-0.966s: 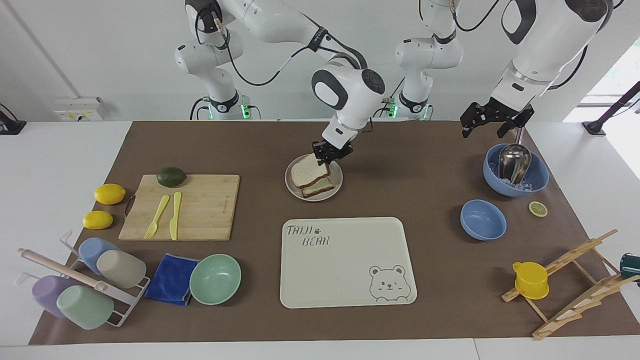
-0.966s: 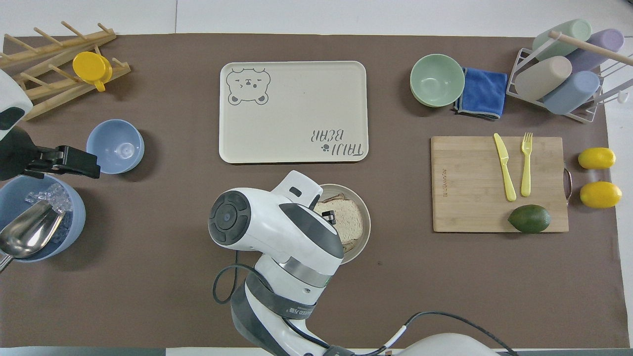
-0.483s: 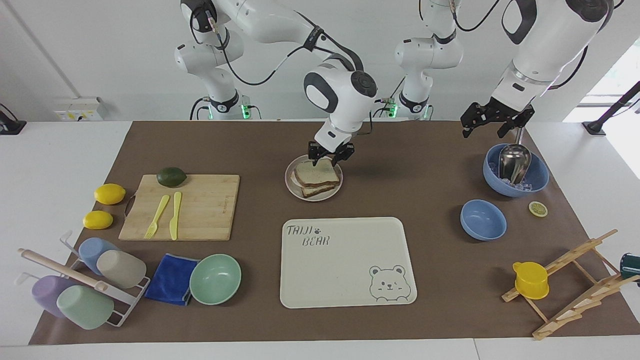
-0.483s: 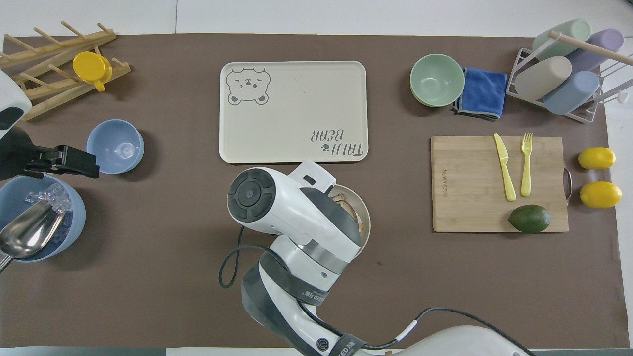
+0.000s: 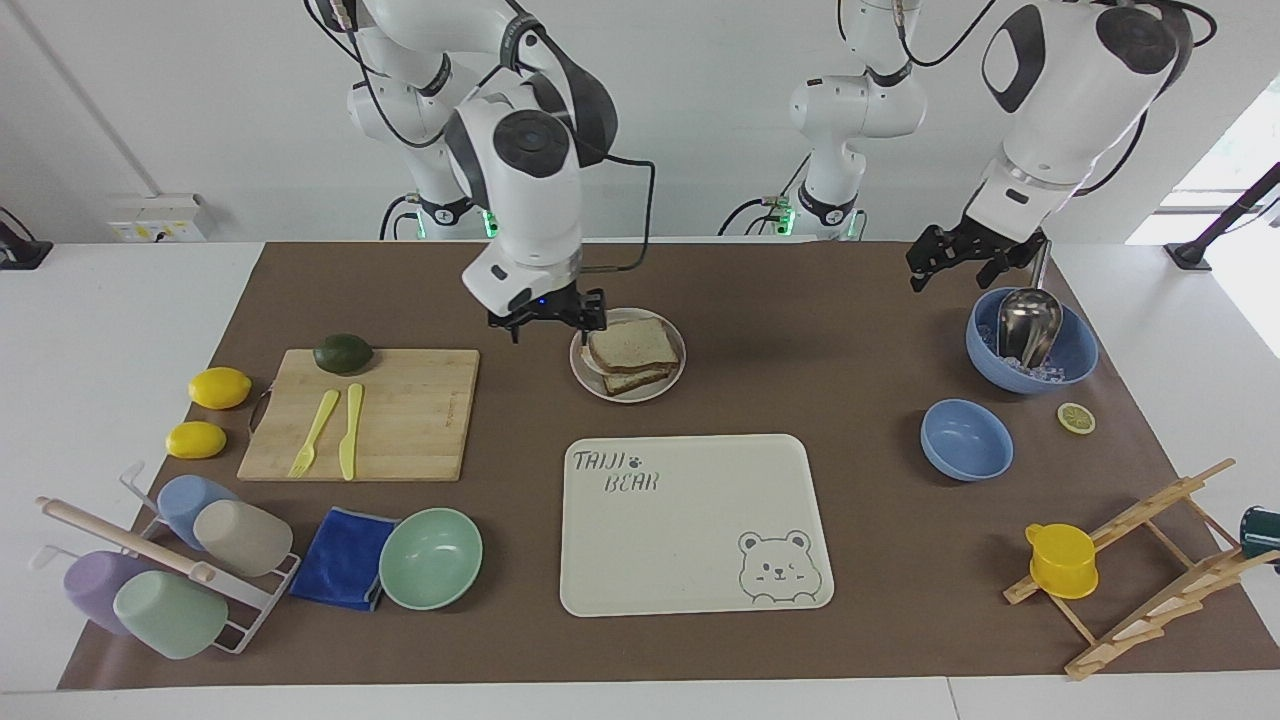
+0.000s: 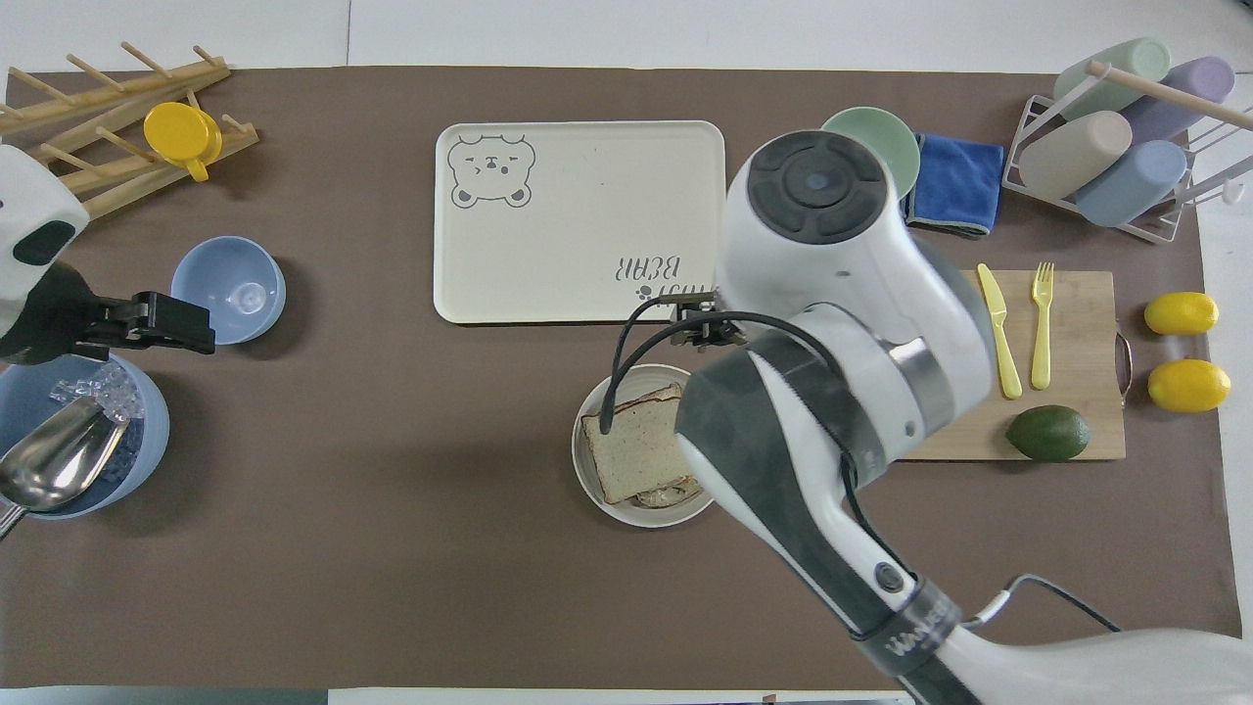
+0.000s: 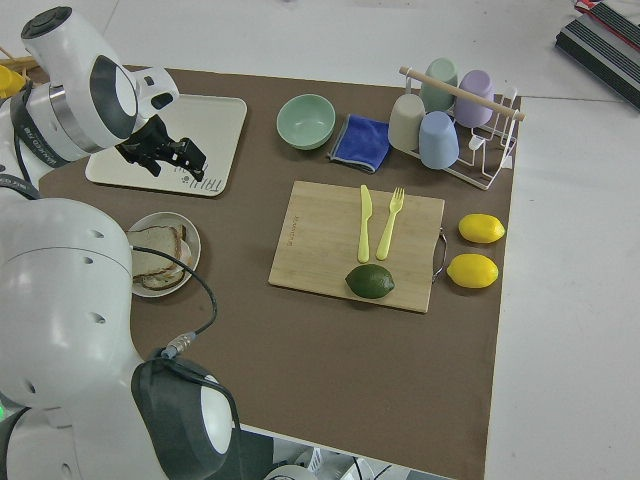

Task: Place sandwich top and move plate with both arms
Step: 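Release the bread with the right gripper while the left gripper reaches forward, then grasp the white plate rim with the left gripper while the right retracts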

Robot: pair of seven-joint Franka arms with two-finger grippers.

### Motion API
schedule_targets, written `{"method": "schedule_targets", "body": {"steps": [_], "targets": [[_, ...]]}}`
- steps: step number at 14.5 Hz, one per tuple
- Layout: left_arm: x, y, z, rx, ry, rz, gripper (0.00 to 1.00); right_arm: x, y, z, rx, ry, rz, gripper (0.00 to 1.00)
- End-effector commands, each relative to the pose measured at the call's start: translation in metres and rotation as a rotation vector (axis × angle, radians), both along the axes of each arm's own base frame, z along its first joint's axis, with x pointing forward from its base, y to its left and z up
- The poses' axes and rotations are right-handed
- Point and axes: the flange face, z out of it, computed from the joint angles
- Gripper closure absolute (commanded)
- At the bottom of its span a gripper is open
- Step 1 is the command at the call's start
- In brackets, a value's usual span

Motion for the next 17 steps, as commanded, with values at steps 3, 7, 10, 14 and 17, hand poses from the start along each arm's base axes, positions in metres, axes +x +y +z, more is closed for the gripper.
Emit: {"method": "schedule_targets", "body": {"steps": [3,7,10,14,17], "targets": [[-0.041,-0.078,-0.062,-0.047,-0.006,0.033,0.0,-0.018,-0.071,0.055,-0.003,0.026,-0.01,0.0],[-0.064,-0.153,-0.127,-0.048,-0.02,0.008,0.0,-0.042,-0.129,0.112,0.009,0.046,-0.075,0.0],[-0.073,-0.187,-0.171,-0.068,-0.038,-0.011,0.0,-0.043,-0.161,0.151,0.001,0.053,-0.131,0.0],[-0.08,-0.198,-0.213,-0.073,-0.058,-0.024,0.0,-0.033,-0.199,0.107,0.026,0.045,-0.051,0.0],[-0.086,-0.213,-0.229,-0.092,-0.049,-0.028,0.0,-0.022,-0.219,0.088,0.049,0.04,0.128,0.0]]}}
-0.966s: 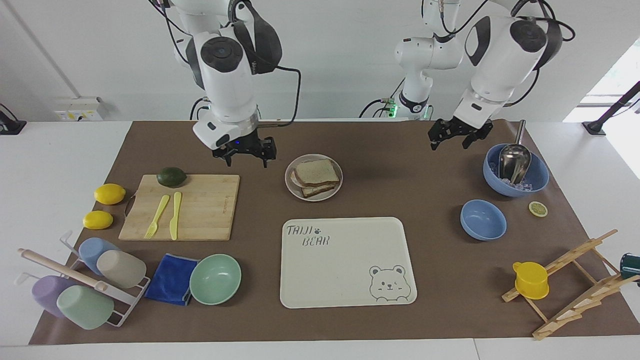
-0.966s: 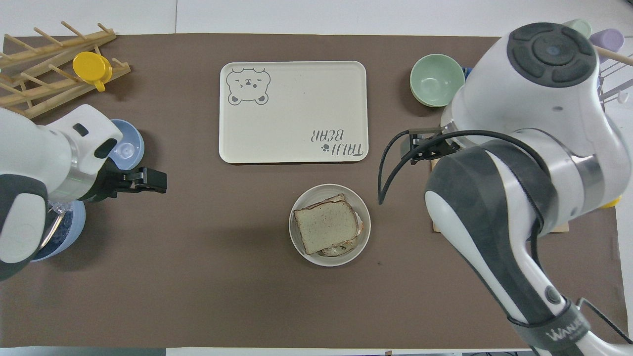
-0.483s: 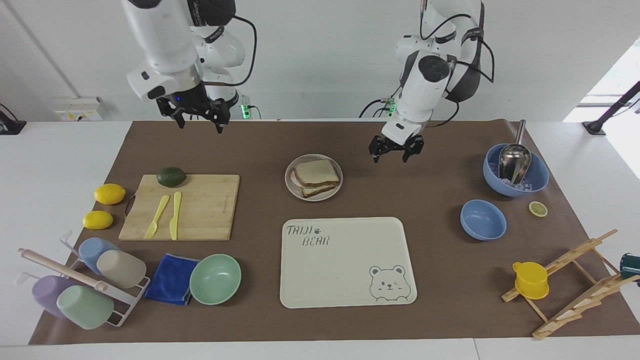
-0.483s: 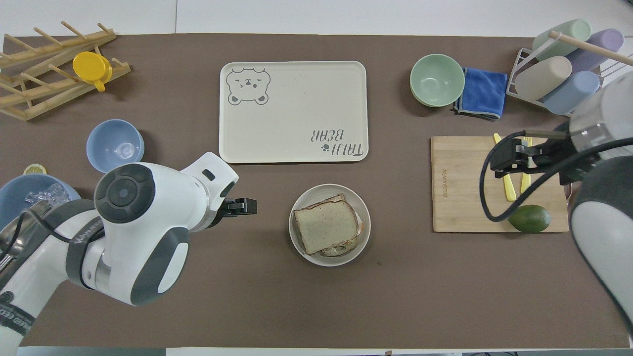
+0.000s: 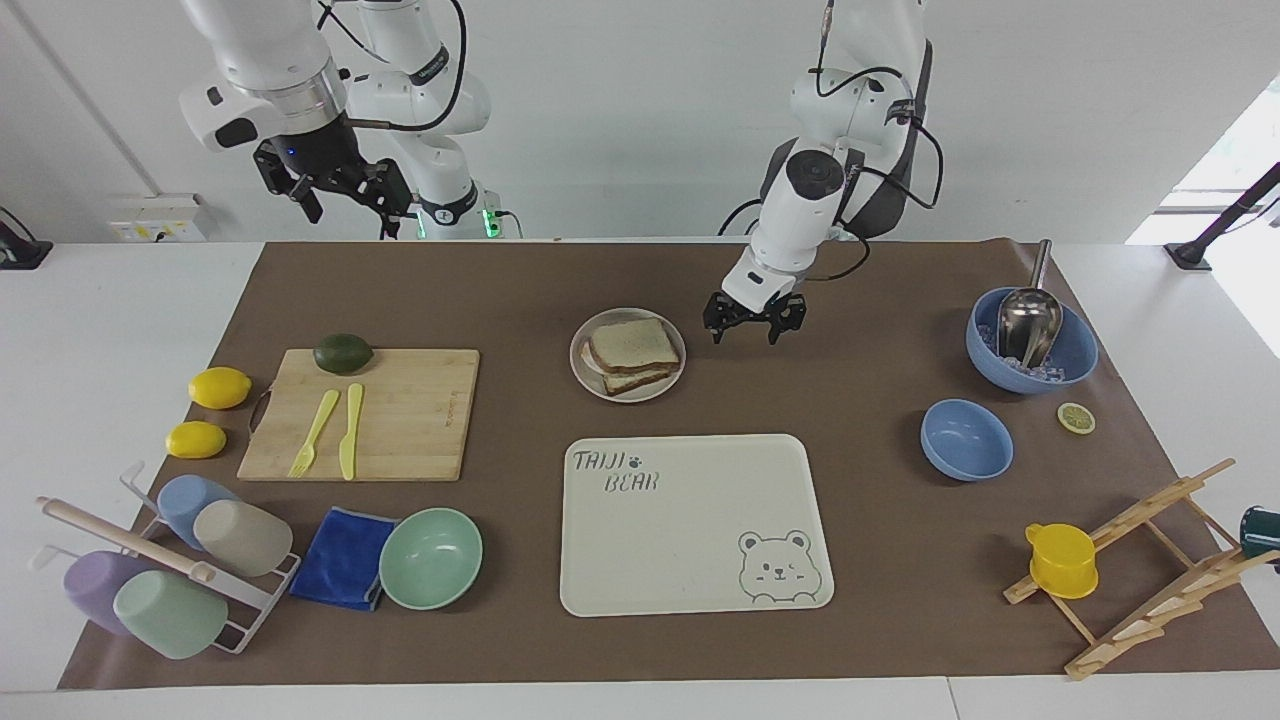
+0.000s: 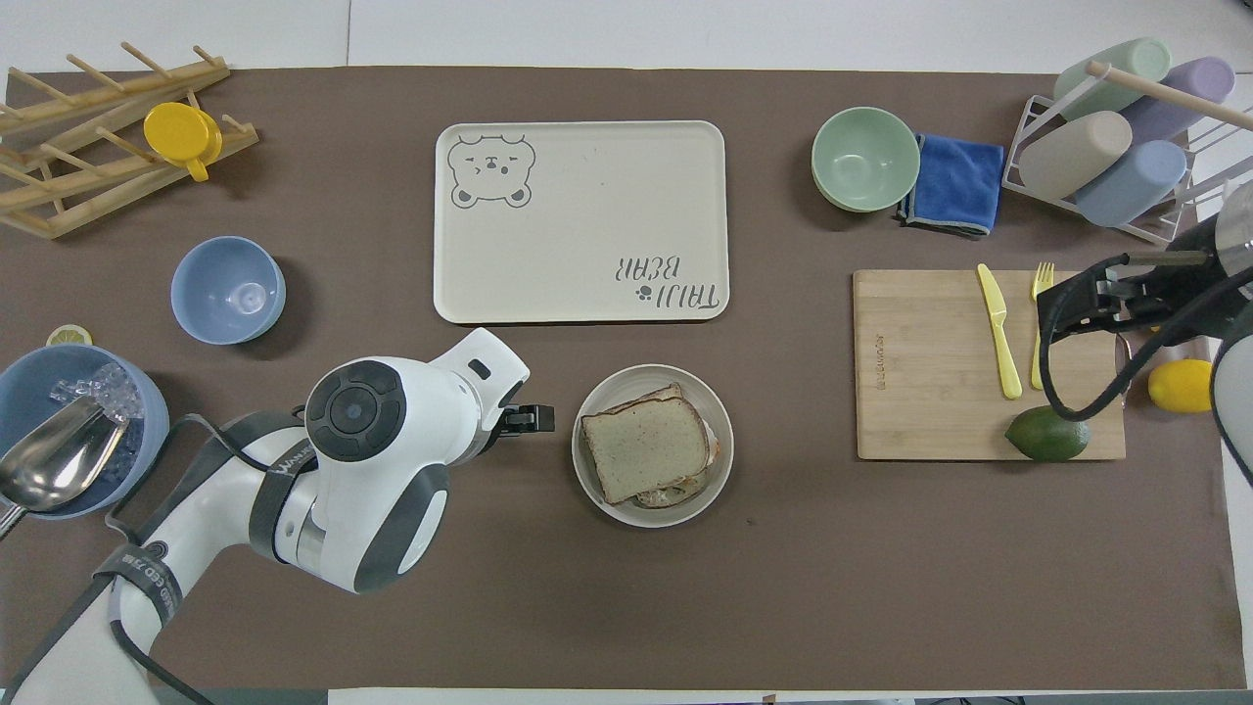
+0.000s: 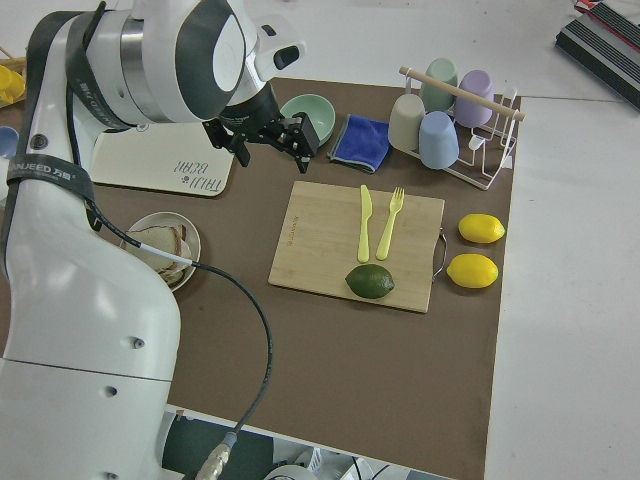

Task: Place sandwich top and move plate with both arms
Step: 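Grasp the white plate rim with the left gripper while the right retracts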

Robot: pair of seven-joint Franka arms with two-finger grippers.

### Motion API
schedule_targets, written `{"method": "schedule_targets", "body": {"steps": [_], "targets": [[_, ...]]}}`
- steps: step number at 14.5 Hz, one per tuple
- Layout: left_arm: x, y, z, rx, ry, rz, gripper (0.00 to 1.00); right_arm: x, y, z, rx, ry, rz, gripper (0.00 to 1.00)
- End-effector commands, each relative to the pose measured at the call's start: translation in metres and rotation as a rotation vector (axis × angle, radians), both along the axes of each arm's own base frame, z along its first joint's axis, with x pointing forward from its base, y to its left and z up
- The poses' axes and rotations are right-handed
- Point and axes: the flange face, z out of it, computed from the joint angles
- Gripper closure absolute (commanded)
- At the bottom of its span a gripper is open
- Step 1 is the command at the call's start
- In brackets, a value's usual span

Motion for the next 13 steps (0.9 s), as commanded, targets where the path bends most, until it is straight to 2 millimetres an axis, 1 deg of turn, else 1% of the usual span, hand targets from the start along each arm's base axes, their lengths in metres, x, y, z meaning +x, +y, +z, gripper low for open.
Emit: {"method": "schedule_targets", "body": {"steps": [1,3,4,5,6,7,9,10,12,13], "targets": [[-0.01,-0.015,-0.009,-0.03,-0.012,0.0,0.0,0.006,-0.003,-0.012,0.033,-0.02,0.076,0.0],[-0.014,-0.023,-0.019,-0.028,-0.006,-0.011,0.0,0.001,0.002,-0.013,0.031,0.008,0.081,0.0],[-0.017,-0.028,-0.022,-0.03,-0.006,-0.022,0.0,-0.003,0.0,-0.015,0.035,0.025,0.078,0.0],[-0.017,-0.03,-0.024,-0.031,-0.009,-0.023,0.0,-0.006,-0.005,-0.022,0.035,0.04,0.068,0.0],[-0.019,-0.032,-0.027,-0.029,-0.005,-0.027,0.02,-0.006,-0.017,-0.021,0.036,0.04,0.047,0.0],[-0.022,-0.035,-0.029,-0.026,-0.001,-0.036,0.03,-0.008,-0.02,-0.018,0.04,0.033,0.039,0.0],[-0.026,-0.04,-0.03,-0.025,0.0,-0.049,0.07,-0.009,-0.023,-0.019,0.041,0.033,0.043,0.0],[-0.027,-0.042,-0.03,-0.027,0.0,-0.05,0.09,-0.009,-0.032,-0.018,0.042,0.035,0.033,0.0],[-0.03,-0.045,-0.03,-0.027,0.0,-0.061,0.14,-0.011,-0.049,-0.017,0.058,0.044,0.066,0.0],[-0.031,-0.047,-0.031,-0.027,0.0,-0.063,0.19,-0.012,-0.048,-0.019,0.06,0.049,0.069,0.0]]}}
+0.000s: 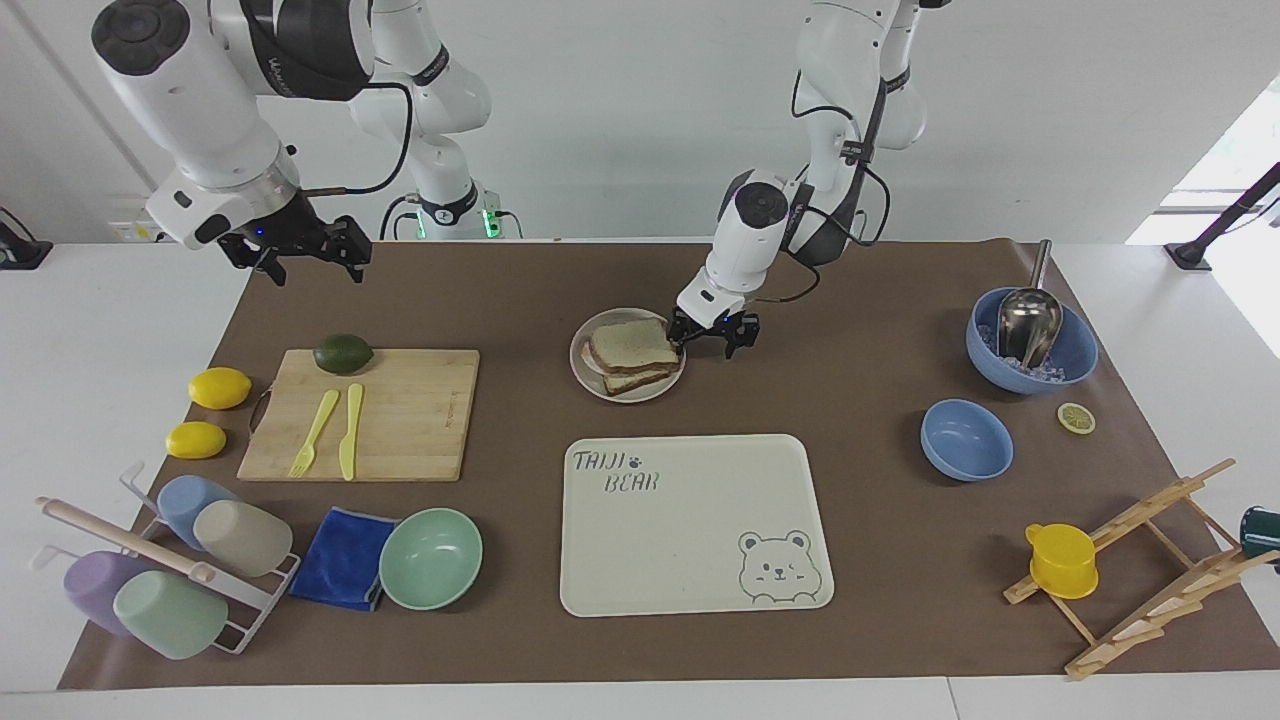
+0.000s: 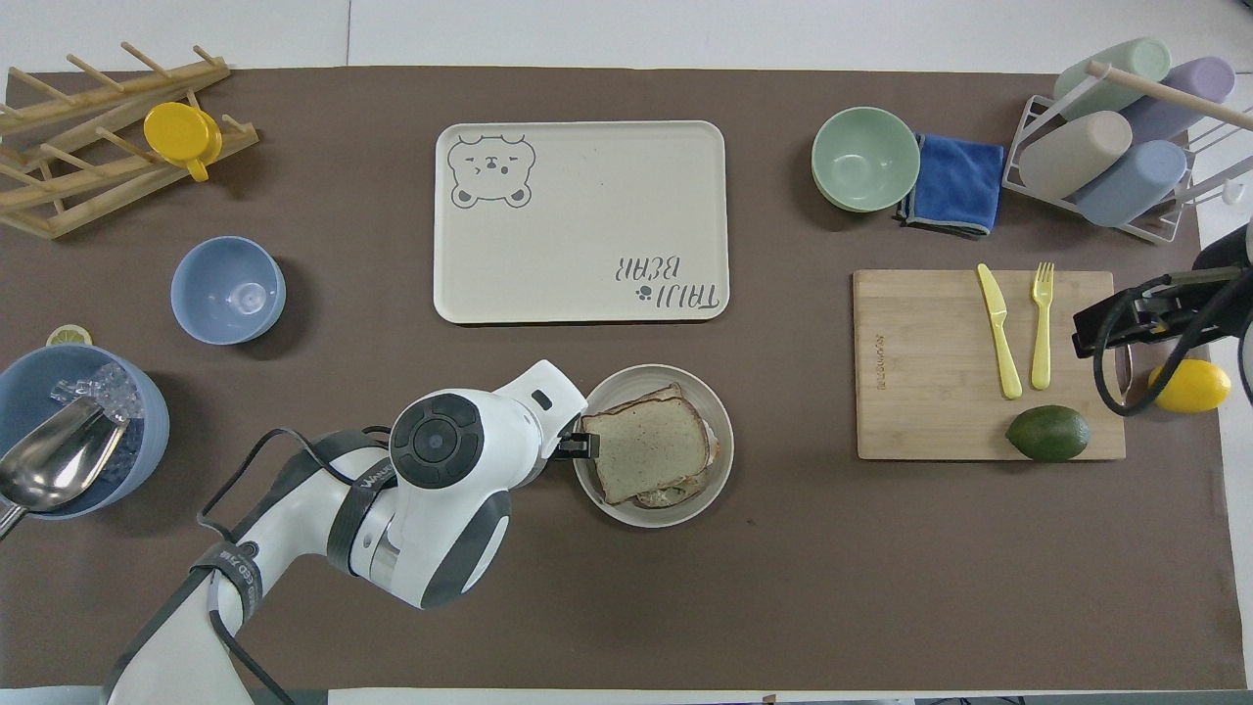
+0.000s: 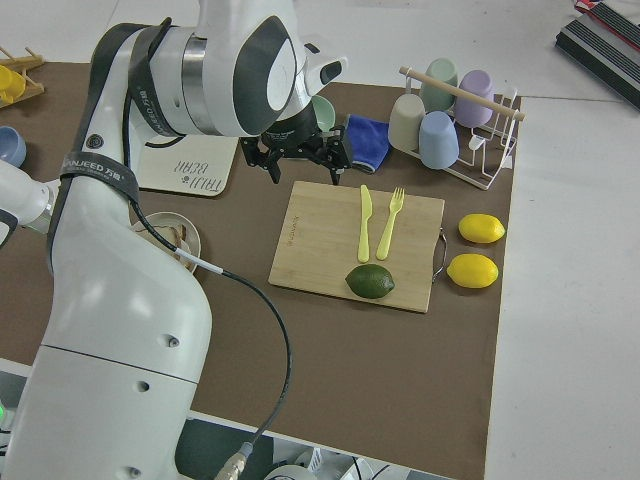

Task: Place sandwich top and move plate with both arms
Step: 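Grasp the white plate rim with the left gripper while the right retracts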

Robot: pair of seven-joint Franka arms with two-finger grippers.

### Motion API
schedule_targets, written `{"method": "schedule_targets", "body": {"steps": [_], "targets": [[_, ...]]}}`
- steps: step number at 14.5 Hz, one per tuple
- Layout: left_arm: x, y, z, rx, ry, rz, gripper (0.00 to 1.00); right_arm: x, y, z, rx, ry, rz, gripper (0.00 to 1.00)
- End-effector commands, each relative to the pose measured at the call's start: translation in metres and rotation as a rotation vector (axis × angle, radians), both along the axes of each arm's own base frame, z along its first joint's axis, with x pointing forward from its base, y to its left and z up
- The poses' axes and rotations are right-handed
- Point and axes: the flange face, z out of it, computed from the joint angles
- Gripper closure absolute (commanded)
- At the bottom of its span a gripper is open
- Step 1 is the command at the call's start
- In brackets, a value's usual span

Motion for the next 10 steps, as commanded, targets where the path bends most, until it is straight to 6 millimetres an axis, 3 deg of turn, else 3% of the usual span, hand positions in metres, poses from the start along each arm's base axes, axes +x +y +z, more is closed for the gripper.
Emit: {"method": "schedule_targets", "body": {"steps": [1,5,8,10], "targets": [[-0.004,-0.003,-0.002,-0.013,-0.01,0.004,0.23,-0.008,-0.003,-0.001,0.039,0.004,0.017,0.0],[-0.01,-0.013,-0.001,-0.032,-0.01,-0.001,0.37,-0.005,0.006,0.001,0.026,-0.005,-0.054,0.0],[-0.009,-0.014,0.0,-0.037,-0.015,-0.001,0.55,0.0,0.02,-0.002,0.026,-0.021,-0.031,0.0],[-0.009,-0.016,0.002,-0.048,-0.026,0.003,0.67,0.003,0.018,-0.009,0.024,-0.006,-0.033,0.0]]}}
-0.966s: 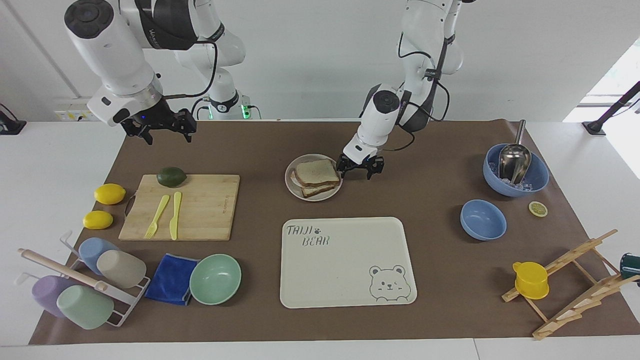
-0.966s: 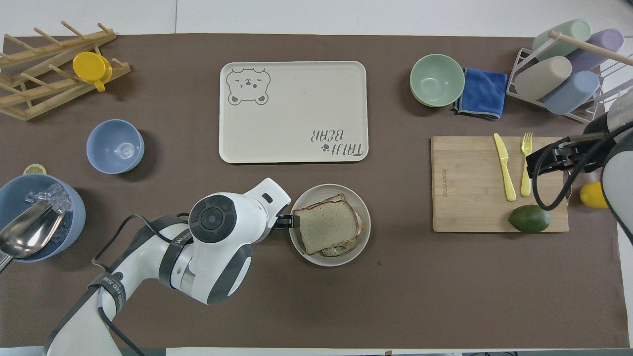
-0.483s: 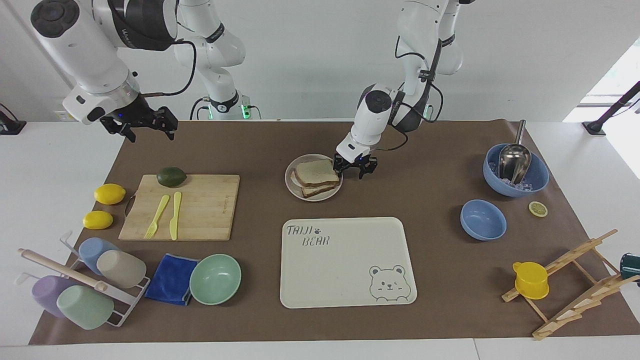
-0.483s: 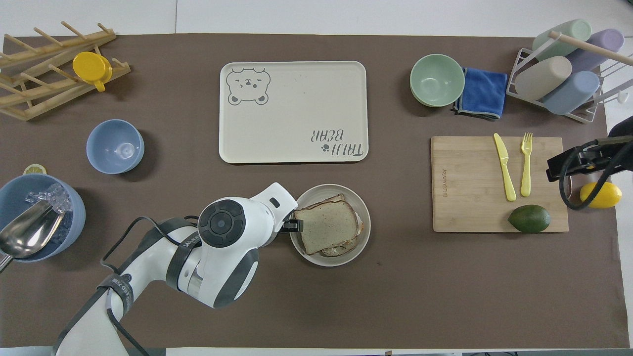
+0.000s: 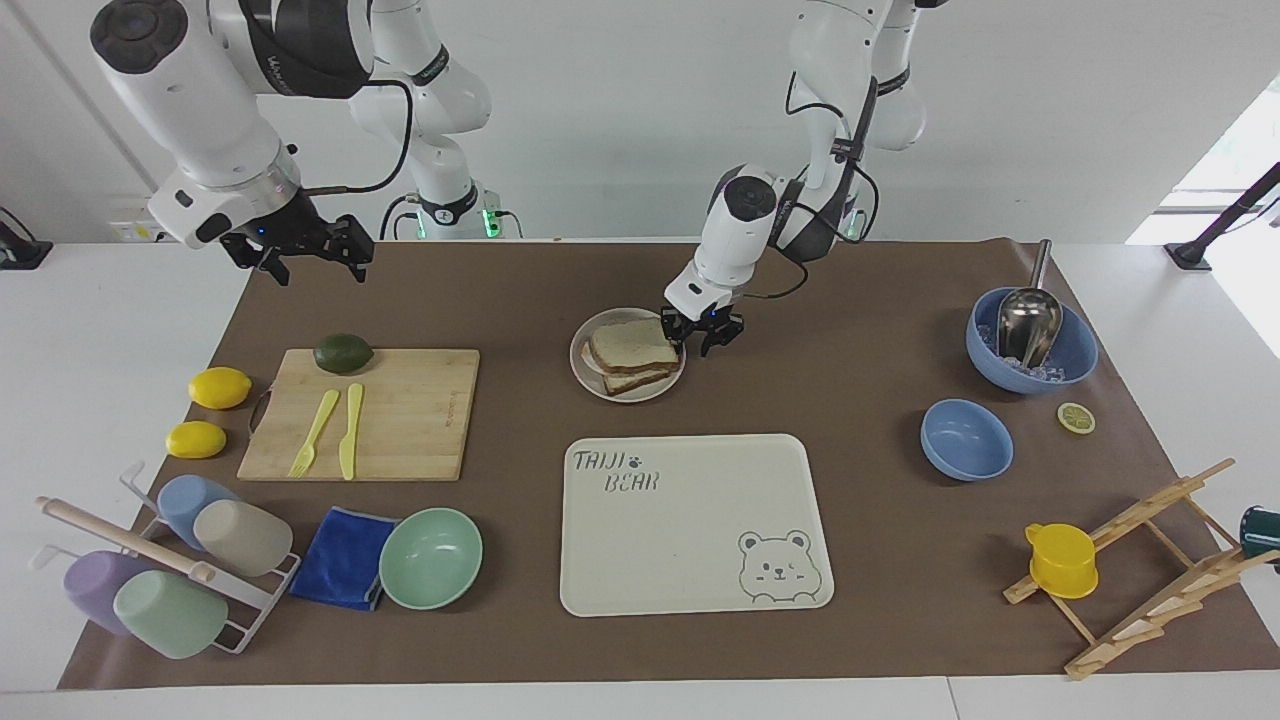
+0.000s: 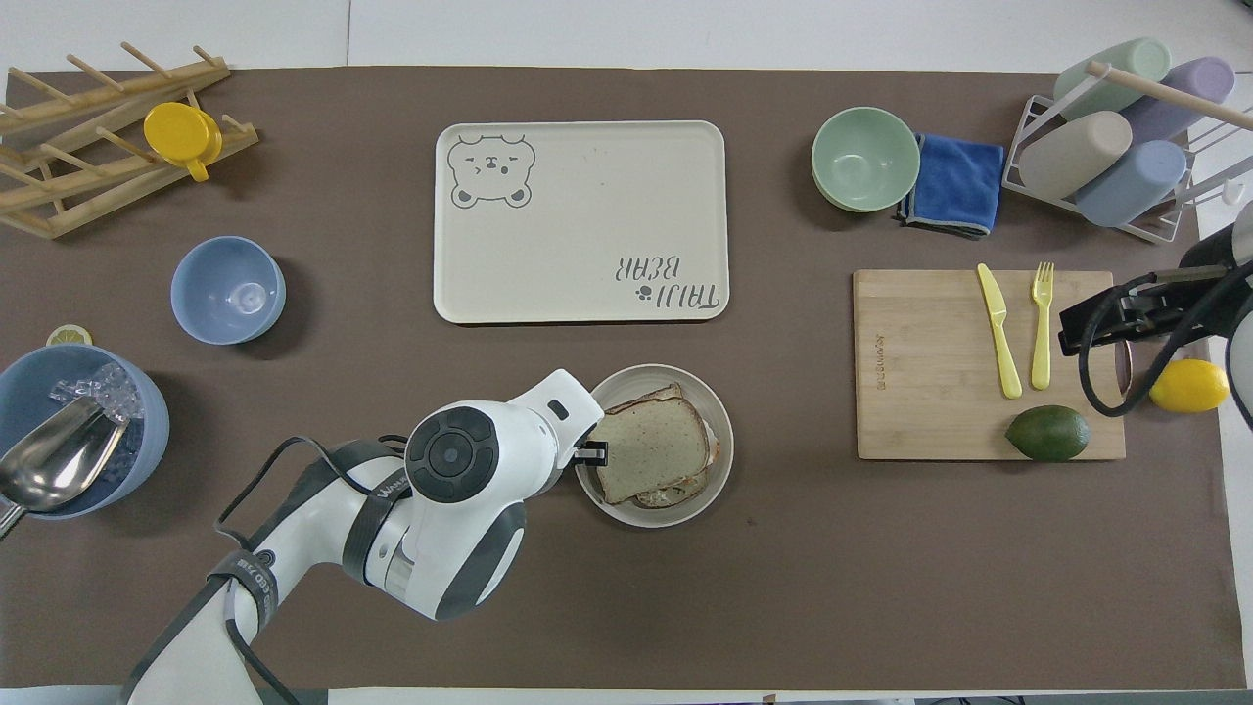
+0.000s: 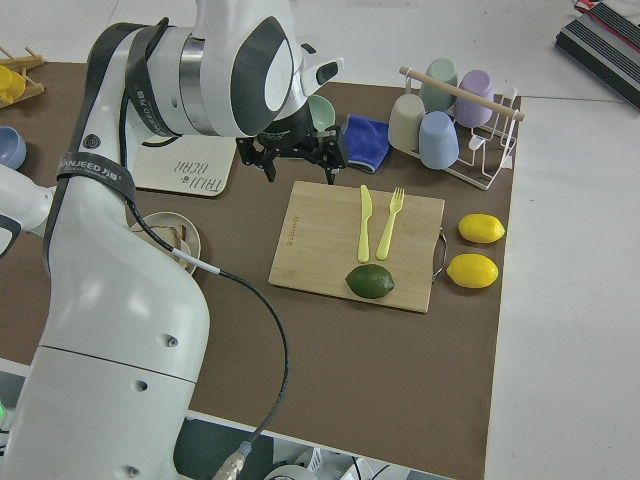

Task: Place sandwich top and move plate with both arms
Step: 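Grasp the white plate rim with the left gripper while the right retracts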

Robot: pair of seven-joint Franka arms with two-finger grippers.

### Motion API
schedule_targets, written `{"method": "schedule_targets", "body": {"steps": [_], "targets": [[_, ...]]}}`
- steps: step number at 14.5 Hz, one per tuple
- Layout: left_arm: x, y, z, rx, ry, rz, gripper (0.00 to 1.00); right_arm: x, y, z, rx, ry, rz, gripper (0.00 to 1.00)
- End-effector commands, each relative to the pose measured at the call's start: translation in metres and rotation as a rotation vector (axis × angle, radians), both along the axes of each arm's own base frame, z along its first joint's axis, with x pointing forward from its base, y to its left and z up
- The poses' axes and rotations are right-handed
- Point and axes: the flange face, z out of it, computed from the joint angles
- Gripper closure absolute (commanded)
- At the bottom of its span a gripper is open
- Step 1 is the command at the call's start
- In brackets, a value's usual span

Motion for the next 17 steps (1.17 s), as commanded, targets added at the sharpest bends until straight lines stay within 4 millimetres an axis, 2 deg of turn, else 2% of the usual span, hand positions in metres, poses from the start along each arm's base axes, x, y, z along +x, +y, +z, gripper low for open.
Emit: {"method": "schedule_targets", "body": {"steps": [1,2,4,5,8,12,14,17], "targets": [[0.0,-0.002,-0.002,-0.02,-0.016,0.01,0.73,0.001,-0.009,-0.009,0.023,0.003,-0.031,0.0],[0.001,-0.001,-0.006,-0.014,-0.011,0.009,0.8,0.003,-0.019,-0.008,0.021,0.0,-0.055,0.0],[-0.001,-0.004,-0.009,-0.016,-0.015,0.003,0.97,0.006,-0.023,-0.002,0.02,-0.035,-0.067,0.0],[-0.003,-0.007,-0.008,-0.019,-0.02,-0.004,1.0,0.006,-0.027,0.002,0.023,-0.046,-0.075,0.0],[-0.001,-0.006,-0.014,-0.021,-0.016,0.007,1.0,0.007,-0.025,-0.001,0.022,-0.039,-0.073,0.0],[0.008,-0.005,-0.006,-0.036,0.004,0.041,1.0,0.005,-0.02,0.004,0.019,-0.049,-0.056,0.0],[0.023,0.002,0.01,-0.035,0.029,0.059,1.0,0.004,-0.02,0.003,0.021,-0.046,-0.061,0.0],[0.062,0.02,0.052,-0.033,0.085,0.103,1.0,0.002,-0.02,0.004,0.019,-0.044,-0.061,0.0]]}}
